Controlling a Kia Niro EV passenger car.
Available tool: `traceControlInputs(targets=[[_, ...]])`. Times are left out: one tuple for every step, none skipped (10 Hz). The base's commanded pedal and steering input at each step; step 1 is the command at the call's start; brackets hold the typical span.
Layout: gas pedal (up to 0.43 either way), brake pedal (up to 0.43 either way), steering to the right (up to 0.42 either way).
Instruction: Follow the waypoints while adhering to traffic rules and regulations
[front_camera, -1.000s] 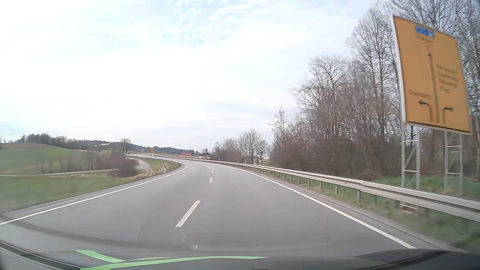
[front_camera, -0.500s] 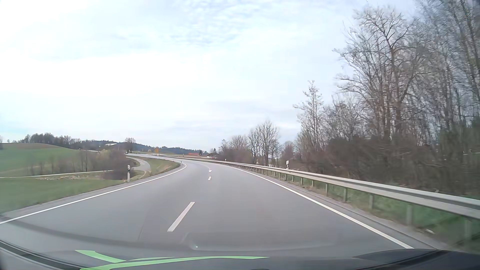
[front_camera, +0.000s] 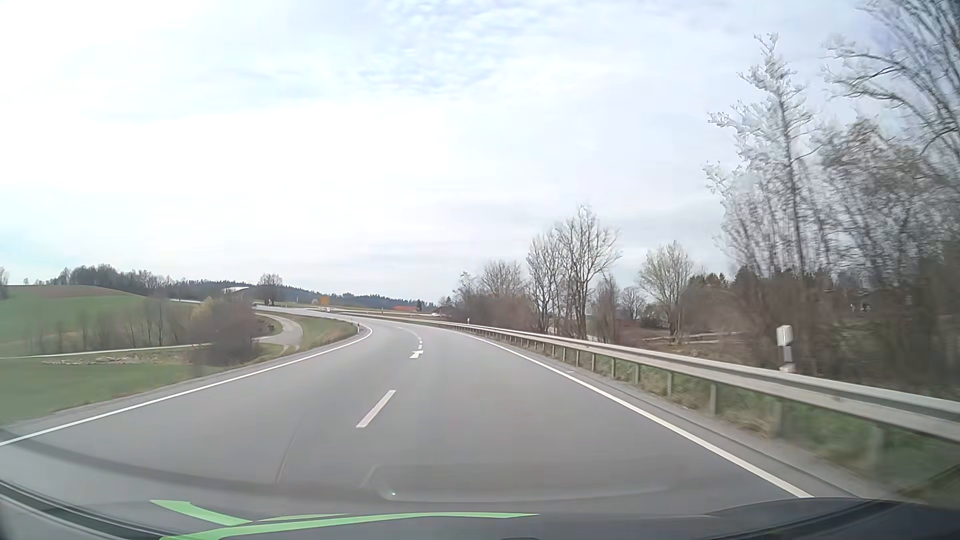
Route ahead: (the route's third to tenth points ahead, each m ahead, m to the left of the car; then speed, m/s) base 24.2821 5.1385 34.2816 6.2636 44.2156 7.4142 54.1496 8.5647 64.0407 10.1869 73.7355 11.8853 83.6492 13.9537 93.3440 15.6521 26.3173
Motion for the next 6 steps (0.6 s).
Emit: traceControlInputs(targets=[[0.098,0.0,-0.016],[0.098,0.0,-0.016],[0.098,0.0,-0.016],[0.098,0.0,-0.016],[0.098,0.0,-0.016],[0.098,0.0,-0.016]])
